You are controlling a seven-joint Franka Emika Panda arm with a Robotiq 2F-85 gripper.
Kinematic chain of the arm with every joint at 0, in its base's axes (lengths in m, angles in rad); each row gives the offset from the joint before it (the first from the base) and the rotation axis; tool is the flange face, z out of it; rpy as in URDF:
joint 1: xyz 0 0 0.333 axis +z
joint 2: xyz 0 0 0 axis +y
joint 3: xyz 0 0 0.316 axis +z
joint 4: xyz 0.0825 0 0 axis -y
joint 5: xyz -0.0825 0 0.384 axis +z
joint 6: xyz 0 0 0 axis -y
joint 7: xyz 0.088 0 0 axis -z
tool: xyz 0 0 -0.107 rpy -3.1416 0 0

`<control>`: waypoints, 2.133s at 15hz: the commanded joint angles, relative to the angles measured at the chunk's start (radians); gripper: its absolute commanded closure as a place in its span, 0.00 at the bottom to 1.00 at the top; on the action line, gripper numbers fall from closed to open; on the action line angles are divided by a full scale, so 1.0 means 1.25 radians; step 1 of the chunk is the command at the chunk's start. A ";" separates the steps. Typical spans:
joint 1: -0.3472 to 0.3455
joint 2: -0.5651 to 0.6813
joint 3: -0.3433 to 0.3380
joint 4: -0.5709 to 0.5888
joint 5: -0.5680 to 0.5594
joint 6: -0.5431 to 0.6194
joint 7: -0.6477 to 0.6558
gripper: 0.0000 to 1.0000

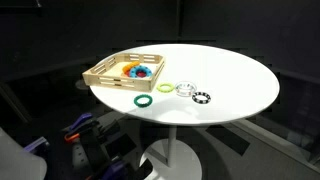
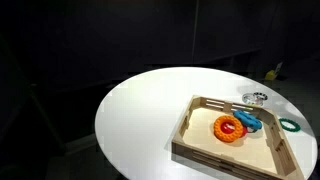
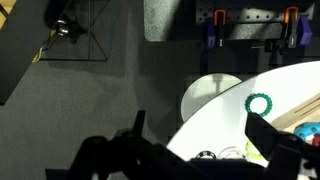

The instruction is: Put the transparent and stripped rings in the box, then remove the orange ring from the box and move the box behind

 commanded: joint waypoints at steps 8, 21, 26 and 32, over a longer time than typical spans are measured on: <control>0.015 0.034 0.005 0.029 0.008 0.012 0.031 0.00; 0.085 0.220 0.080 0.110 0.104 0.145 0.136 0.00; 0.086 0.289 0.097 0.077 0.134 0.257 0.174 0.00; 0.082 0.337 0.106 0.070 0.132 0.302 0.194 0.00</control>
